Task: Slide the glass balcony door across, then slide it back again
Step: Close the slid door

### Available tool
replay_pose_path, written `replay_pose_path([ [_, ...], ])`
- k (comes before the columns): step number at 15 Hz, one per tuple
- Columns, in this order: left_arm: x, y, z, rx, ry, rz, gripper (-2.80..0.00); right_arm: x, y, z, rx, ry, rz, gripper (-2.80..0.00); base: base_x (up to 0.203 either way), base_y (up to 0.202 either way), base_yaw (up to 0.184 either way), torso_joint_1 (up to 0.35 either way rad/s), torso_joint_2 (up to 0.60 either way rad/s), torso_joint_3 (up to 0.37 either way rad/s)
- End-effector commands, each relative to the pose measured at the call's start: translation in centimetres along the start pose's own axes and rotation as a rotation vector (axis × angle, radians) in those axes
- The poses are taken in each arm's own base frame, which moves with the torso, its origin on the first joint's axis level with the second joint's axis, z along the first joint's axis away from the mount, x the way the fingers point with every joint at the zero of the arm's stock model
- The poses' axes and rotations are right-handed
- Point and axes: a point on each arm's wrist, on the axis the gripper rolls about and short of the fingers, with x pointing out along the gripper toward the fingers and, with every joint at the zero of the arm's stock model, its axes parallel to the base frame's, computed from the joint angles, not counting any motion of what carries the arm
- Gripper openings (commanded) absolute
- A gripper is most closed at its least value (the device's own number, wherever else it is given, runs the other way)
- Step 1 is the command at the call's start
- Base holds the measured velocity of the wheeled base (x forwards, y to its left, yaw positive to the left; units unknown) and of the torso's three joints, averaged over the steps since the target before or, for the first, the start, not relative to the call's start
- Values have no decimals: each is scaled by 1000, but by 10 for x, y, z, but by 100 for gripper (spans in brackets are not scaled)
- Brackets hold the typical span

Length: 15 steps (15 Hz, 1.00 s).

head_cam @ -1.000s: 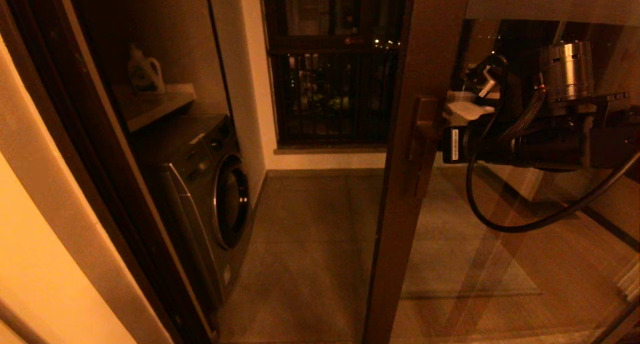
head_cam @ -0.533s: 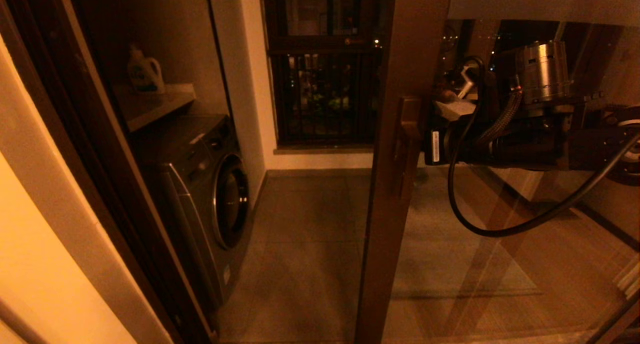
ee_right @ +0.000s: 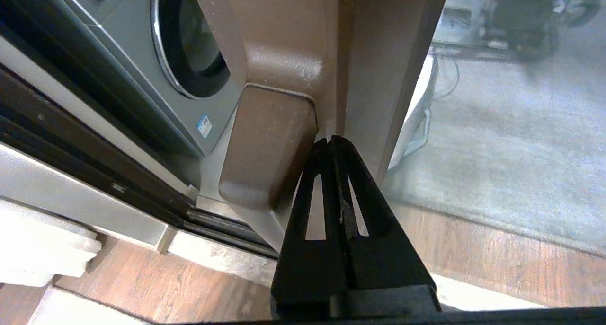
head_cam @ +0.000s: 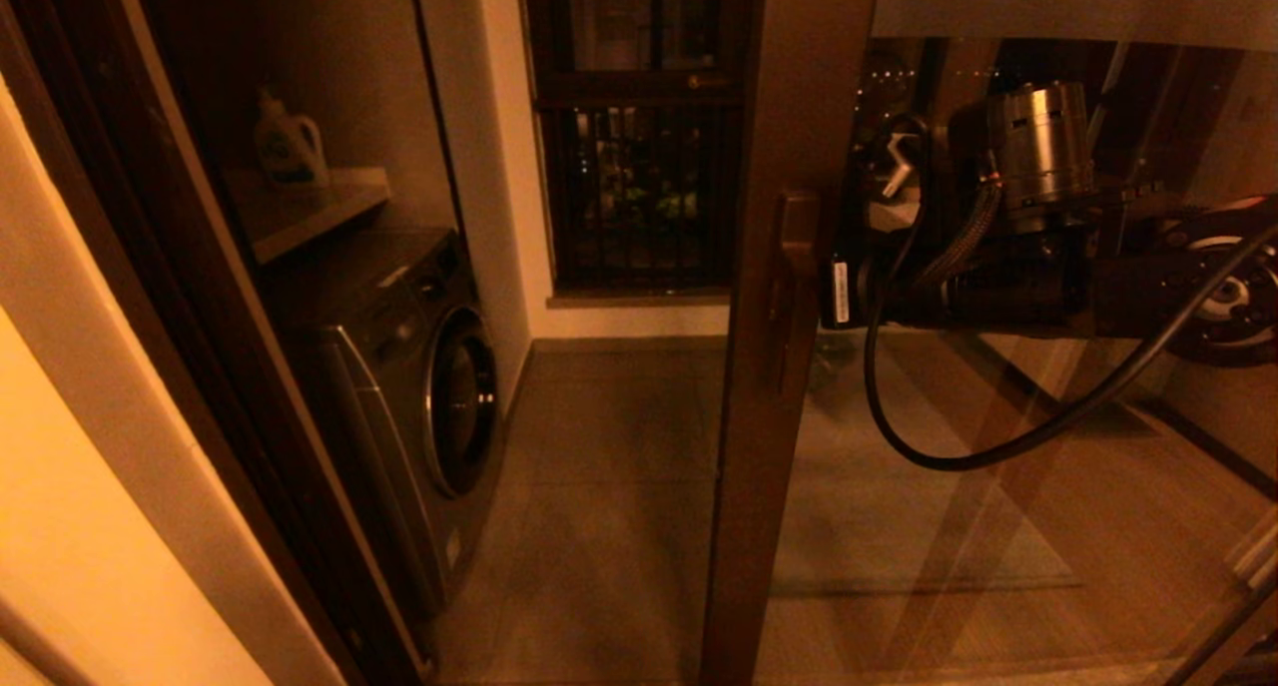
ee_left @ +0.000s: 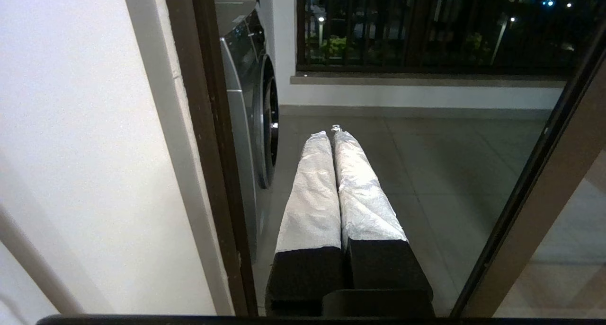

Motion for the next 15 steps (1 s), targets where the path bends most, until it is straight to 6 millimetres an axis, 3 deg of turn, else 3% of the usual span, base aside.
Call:
replay_pose_path([
  [1,2,0,-11,0,40,0,-280,4,5,0,-4,0,13,-280,0,0,0,0,0,0],
  [15,2,0,-11,0,40,0,-280,18,35,0,-9,1,89,-280,0,0,0,0,0,0],
])
